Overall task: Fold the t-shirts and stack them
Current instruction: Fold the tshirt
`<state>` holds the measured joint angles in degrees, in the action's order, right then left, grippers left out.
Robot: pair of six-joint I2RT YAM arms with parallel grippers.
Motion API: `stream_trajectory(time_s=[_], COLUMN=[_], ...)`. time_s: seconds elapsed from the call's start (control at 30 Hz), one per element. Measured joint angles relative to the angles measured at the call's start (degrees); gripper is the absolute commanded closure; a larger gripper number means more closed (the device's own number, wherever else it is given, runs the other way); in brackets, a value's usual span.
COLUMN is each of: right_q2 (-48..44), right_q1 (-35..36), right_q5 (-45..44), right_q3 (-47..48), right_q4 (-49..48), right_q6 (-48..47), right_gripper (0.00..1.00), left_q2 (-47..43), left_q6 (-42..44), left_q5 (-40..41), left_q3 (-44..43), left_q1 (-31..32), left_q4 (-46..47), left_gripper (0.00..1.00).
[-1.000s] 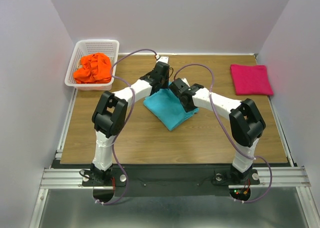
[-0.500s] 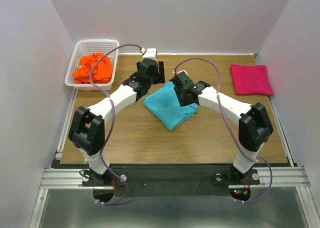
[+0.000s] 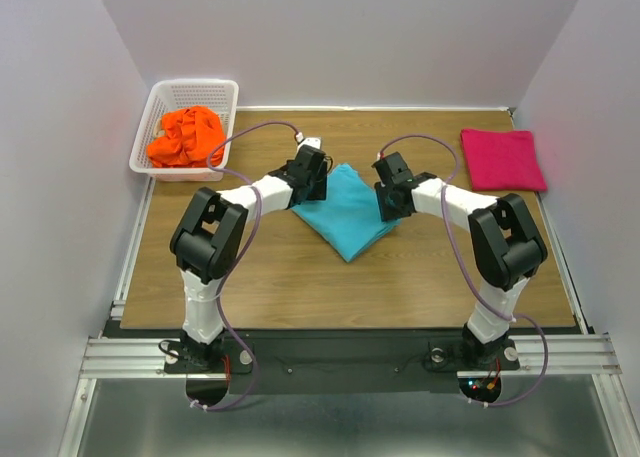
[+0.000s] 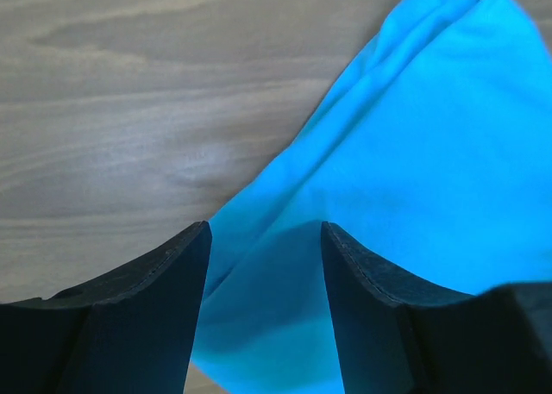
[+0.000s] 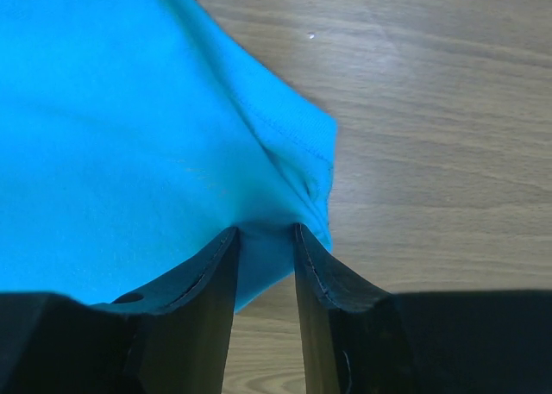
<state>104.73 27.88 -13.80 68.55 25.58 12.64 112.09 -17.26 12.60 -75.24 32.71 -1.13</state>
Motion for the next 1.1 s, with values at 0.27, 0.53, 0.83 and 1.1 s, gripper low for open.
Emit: stream_trajectory(time_s=[0.27, 0.53, 0.83, 1.1], right_q2=[0.0, -1.6, -14.3, -14.2], right_q1=[-1.0, -1.2, -3.8, -8.5], right_q5=[-0.1, 1.3, 19.4, 34.6], right_q3=[0.1, 0.9, -2.9, -10.4], right_q4=[-2.1, -3.1, -12.9, -25.6], right_q6=[-2.8, -4.7, 2.3, 10.2], right_gripper=[0.62, 0.59, 0.48, 0.50], left_q2=[-5.0, -24.0, -36.5, -24.2], left_q6=[-9.7, -23.9, -21.2, -12.4], left_q5=[-5.6, -10.6, -8.9, -15.6], left_q3=[10.3, 29.7, 28.8, 18.4], left_q1=[-0.2, 4.1, 3.8, 3.0], left_q4=[0.9, -0.4, 3.3, 13.6], left_gripper=[0.39, 0.36, 0.38, 0.50])
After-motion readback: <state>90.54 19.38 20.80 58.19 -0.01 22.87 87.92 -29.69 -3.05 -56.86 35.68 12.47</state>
